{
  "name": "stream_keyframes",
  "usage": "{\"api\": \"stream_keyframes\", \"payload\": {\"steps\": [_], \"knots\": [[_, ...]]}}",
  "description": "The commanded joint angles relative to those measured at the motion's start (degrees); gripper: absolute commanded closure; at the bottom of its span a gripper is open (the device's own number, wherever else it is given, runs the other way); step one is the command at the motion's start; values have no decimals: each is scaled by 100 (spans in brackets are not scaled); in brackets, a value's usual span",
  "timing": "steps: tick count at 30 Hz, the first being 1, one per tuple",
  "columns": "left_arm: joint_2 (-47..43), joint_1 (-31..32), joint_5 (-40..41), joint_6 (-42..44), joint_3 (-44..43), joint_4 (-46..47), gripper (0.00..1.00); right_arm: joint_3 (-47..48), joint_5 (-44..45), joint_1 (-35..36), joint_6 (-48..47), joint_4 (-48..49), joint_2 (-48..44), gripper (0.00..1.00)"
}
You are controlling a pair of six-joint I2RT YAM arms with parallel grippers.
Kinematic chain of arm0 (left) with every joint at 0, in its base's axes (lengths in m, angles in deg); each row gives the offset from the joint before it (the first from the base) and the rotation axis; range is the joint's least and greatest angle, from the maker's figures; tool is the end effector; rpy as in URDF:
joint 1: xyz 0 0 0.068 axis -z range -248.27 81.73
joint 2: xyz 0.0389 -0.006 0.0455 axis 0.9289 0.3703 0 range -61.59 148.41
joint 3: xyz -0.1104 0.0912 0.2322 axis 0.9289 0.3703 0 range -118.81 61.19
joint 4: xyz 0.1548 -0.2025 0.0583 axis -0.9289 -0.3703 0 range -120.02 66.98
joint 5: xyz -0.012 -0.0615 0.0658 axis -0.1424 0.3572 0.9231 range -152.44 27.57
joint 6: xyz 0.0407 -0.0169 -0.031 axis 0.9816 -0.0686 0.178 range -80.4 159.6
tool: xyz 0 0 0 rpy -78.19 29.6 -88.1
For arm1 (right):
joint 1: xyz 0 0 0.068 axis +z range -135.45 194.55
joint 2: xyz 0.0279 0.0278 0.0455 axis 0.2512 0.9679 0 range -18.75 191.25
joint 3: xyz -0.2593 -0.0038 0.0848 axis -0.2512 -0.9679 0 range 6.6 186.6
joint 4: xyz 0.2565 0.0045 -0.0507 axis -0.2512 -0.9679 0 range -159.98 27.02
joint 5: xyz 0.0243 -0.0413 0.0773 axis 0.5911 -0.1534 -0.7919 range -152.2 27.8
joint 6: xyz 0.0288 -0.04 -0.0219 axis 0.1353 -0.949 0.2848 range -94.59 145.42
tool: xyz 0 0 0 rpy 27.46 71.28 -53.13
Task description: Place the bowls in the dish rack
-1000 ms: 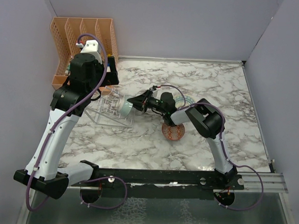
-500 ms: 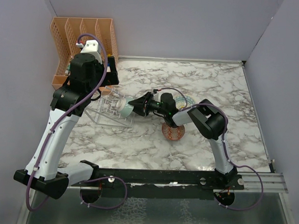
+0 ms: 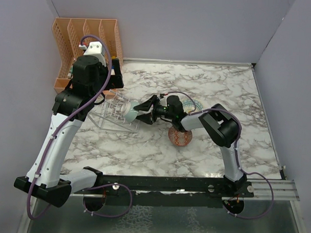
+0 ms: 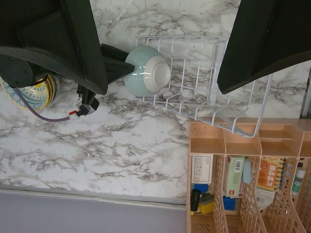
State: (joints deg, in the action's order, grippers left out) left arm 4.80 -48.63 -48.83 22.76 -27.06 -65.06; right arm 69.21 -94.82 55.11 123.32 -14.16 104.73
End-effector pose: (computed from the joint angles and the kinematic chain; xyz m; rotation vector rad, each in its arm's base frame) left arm 0.2111 -0.0664 0.4649 -0.1124 1.9146 -0.2009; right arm 0.3210 0.3001 0.1272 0.6336 2.3082 2.0040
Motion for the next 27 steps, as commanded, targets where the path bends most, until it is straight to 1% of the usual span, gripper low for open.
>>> {"api": "stream_keyframes", "payload": {"steps": [1,4,9,12,16,18,21,24,25,27], "knots": [[-174,18,116,39,36,76,1,-32,-77,6,-377,-355,-345,33],[-188,19,116,39,19,58,1,1,-89,-12,-529,-492,-442,32],[-197,22,159,4,16,47,1,17,-2,-54,-1003,-1172,-832,31],[-197,18,137,-11,36,68,1,-36,119,-82,-1362,-1780,-1168,30],[-213,22,90,-5,19,92,1,-43,324,-124,-2032,-2878,-1740,29],[-229,22,94,-6,18,87,1,-15,446,-142,-2425,-3572,-2062,29],[-254,18,123,-11,39,66,1,188,756,-144,-3233,-4994,-2592,29],[-284,19,130,-8,83,69,1,735,1302,-144,-4386,-6996,-2907,29],[-292,18,121,-9,94,71,1,999,1630,-140,-4818,-7721,-2936,30],[-310,28,112,-12,133,85,1,1487,2243,-111,-5538,-8869,-2920,30]]}}
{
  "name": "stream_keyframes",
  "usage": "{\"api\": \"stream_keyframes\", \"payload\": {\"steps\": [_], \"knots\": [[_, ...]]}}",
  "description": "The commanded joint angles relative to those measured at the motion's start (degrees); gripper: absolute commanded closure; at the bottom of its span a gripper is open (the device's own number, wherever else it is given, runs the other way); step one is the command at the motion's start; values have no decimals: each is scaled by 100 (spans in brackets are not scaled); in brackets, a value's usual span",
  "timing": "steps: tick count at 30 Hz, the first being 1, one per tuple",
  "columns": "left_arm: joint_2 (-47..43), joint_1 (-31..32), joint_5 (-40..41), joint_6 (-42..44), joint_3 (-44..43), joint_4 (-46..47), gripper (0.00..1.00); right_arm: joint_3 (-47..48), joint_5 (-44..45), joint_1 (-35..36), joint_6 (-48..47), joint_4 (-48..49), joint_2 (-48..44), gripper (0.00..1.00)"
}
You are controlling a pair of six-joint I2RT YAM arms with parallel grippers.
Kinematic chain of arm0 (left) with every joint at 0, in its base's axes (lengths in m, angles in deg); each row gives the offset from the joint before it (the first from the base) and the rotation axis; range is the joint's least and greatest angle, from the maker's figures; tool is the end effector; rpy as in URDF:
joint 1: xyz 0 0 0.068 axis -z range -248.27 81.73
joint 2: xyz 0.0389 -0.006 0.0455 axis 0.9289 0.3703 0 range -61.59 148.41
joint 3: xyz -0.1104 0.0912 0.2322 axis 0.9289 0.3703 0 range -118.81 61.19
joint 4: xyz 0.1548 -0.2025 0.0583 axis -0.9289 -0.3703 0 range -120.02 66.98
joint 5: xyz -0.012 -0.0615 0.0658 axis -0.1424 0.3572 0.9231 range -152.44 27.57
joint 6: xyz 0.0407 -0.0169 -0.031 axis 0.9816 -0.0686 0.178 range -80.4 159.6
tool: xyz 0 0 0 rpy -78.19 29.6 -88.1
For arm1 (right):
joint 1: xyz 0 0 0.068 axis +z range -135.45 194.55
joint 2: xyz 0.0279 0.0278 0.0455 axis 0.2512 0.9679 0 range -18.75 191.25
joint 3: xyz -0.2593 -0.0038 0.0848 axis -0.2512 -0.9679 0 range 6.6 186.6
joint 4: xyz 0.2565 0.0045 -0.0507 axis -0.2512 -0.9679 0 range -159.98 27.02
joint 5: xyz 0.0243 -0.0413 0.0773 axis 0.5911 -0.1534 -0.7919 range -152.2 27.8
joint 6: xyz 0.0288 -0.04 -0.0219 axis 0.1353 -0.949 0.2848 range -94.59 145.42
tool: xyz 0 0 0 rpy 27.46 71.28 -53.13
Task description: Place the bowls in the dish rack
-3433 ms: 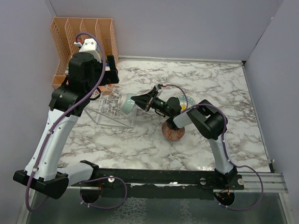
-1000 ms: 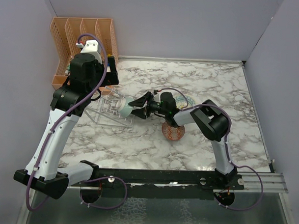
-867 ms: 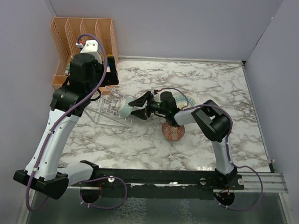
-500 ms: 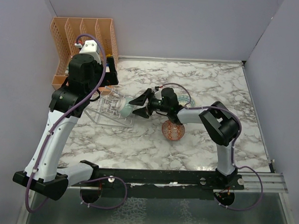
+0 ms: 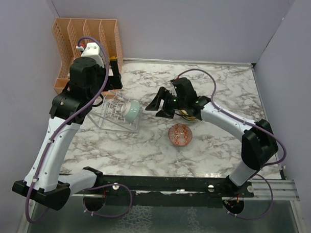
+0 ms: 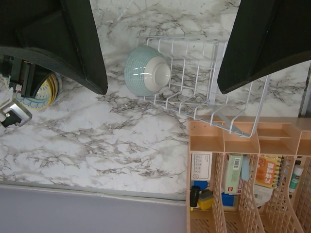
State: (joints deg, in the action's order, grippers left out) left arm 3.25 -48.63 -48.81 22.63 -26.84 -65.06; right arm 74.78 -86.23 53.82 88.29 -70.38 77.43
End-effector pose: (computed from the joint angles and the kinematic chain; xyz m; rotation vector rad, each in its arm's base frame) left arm 0.2025 -0.0634 0.4690 -0.1174 1.8921 -0.2101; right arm 0.2848 0.2517 0.2522 0.2437 2.5172 1.3457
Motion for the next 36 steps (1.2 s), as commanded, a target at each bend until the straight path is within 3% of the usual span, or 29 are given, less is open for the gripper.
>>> {"api": "stream_keyframes", "payload": {"steps": [1,5,11,24,27,36], "knots": [[-163,23,113,5,135,90,1,1092,1673,30,-2293,-3678,-194,31],[-197,29,77,-45,229,106,1,1380,2331,111,-3085,-4682,-93,36],[-213,30,42,-59,236,99,1,1482,2825,454,-3335,-5324,51,42],[-270,26,85,-43,208,84,1,1092,2830,903,-3211,-4773,604,45],[-291,31,104,-37,207,66,1,1037,2871,929,-3208,-4621,731,51],[-366,24,161,6,268,78,1,1047,3117,1150,-3238,-4503,1115,56]]}}
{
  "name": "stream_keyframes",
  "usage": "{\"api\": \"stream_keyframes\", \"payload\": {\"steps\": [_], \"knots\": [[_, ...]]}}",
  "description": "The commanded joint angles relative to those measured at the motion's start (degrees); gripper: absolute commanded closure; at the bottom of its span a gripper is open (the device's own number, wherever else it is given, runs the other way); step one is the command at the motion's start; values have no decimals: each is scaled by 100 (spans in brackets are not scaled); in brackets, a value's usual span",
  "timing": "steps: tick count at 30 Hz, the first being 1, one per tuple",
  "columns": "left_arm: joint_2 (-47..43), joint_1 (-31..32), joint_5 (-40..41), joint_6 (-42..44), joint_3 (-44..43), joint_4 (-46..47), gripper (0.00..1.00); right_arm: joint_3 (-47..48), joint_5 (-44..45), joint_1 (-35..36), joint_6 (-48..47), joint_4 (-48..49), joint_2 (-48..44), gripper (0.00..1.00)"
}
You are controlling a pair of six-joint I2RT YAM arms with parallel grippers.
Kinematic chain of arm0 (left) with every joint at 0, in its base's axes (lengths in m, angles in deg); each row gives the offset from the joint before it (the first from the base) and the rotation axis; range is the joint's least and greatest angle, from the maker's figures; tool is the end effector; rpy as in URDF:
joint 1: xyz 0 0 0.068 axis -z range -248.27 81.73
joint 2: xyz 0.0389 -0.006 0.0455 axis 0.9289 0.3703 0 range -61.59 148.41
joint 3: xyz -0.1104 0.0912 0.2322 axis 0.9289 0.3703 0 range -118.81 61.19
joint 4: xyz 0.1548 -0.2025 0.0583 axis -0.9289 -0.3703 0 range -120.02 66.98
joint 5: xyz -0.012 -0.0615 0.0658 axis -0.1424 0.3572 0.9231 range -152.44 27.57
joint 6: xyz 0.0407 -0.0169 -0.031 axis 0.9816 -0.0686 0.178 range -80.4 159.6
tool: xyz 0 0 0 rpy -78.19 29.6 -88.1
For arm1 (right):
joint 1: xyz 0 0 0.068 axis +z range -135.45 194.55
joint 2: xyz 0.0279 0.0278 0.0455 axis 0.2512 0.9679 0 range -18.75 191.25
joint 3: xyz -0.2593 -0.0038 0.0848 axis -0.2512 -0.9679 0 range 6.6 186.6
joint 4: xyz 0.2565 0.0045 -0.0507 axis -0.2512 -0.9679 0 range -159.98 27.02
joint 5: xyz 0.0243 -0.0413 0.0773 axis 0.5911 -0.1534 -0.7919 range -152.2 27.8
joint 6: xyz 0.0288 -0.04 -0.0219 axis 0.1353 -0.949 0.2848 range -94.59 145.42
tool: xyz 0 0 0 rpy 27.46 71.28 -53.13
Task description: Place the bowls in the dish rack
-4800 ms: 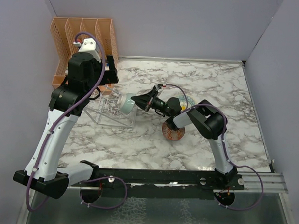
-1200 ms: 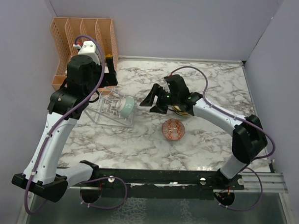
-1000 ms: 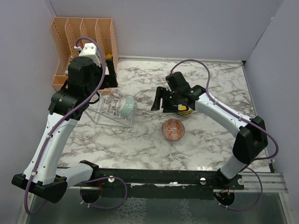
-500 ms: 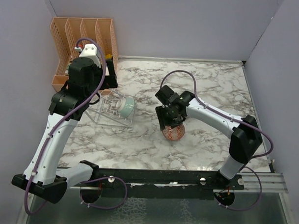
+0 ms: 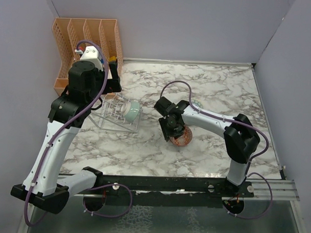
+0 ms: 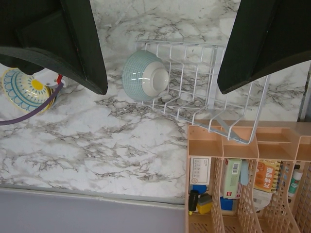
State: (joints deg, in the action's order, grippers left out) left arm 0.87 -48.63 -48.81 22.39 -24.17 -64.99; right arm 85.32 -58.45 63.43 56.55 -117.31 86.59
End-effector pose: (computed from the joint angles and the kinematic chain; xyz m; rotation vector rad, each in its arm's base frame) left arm 0.1939 -0.0603 0.4628 -0.1210 1.8957 -0.2116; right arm 0.2339 0.2645 0.2037 -0.4517 2.9432 0.0770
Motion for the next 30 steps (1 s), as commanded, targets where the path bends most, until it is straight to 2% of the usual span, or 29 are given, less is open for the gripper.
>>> {"api": "stream_keyframes", "payload": {"steps": [1,5,8,10,12,16,19,23,27,30], "knots": [[-136,26,185,30,4,67,1,-13,416,237,-62,193,250,57],[-178,32,369,18,11,17,1,17,836,369,47,34,442,62],[-213,34,395,30,19,6,1,75,1130,394,137,-95,456,76],[-226,40,403,26,26,-1,1,132,1277,394,192,-193,420,90],[-246,39,402,30,41,-1,1,229,1375,394,200,-314,405,98],[-281,49,403,26,63,-6,1,446,1244,403,106,-427,278,99],[-308,57,427,39,72,-21,1,659,726,403,-2,-264,44,99],[-330,61,471,93,11,-46,1,1123,-458,402,-80,238,-259,99],[-325,72,513,125,-110,-64,1,1370,-1695,351,229,1140,-534,99],[-314,70,555,126,-303,-132,1,1203,-2595,183,751,2090,-713,99]]}}
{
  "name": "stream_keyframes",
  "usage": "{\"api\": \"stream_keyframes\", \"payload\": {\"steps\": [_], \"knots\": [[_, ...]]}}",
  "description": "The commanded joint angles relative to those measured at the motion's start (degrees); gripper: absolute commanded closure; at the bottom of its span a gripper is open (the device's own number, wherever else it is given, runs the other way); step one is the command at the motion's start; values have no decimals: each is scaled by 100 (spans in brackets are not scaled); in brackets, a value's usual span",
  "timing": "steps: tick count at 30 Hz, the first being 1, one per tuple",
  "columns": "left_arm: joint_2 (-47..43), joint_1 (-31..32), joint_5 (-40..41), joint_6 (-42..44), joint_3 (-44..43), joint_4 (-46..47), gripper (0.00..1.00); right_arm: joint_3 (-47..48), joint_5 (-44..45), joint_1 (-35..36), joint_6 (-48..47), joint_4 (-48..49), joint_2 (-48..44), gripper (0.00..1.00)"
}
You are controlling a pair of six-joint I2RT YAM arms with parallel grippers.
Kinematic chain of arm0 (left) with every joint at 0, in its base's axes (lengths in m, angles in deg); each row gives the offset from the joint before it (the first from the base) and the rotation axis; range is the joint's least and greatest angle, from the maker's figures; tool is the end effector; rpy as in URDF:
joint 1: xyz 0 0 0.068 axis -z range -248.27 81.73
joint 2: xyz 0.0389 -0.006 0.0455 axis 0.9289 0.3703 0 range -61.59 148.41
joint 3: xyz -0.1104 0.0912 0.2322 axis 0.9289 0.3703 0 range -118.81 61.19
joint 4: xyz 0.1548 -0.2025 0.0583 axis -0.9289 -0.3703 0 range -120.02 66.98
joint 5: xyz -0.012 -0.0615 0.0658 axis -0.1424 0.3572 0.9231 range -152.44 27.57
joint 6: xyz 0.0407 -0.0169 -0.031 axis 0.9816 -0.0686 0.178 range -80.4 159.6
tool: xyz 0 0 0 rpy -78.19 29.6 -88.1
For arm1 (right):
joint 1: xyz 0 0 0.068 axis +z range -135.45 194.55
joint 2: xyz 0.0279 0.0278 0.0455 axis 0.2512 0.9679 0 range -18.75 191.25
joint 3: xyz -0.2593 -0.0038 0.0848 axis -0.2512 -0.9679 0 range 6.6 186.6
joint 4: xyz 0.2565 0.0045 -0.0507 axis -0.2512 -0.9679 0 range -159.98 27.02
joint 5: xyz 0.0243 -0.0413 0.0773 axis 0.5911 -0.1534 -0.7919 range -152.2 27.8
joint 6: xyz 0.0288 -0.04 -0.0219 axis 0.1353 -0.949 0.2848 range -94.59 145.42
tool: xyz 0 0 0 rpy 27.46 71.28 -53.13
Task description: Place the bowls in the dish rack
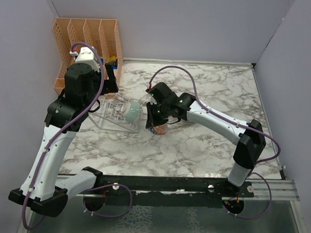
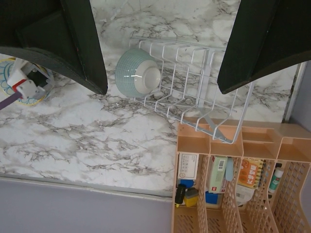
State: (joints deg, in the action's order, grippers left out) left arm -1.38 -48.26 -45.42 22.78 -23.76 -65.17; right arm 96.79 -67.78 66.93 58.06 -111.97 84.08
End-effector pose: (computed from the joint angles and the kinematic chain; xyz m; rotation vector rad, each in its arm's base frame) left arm 0.1814 -0.0550 0.4674 -0.1520 1.8582 -0.1669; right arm 0.2309 0.3054 0.2795 -0.5110 2.7372 0.5758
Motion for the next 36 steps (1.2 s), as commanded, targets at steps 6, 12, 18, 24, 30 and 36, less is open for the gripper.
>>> {"api": "stream_keyframes", "payload": {"steps": [6,12,18,24,30,36], "knots": [[-8,74,329,154,-939,-237,1,-1298,-3264,-632,2451,5280,-709,99],[-36,91,350,226,-1086,-283,1,-1815,-3606,-649,4067,8239,-231,99],[-97,101,357,291,-1066,-289,1,-1677,-3435,-666,5126,9900,442,99],[-131,136,406,332,-1028,-285,1,-1836,-2790,-674,5879,10971,973,99],[-112,206,399,357,-971,-255,1,-1833,-2199,-695,6288,11994,1531,99],[-84,255,416,391,-924,-246,1,-2039,-1816,-698,6300,12175,1622,96]]}}
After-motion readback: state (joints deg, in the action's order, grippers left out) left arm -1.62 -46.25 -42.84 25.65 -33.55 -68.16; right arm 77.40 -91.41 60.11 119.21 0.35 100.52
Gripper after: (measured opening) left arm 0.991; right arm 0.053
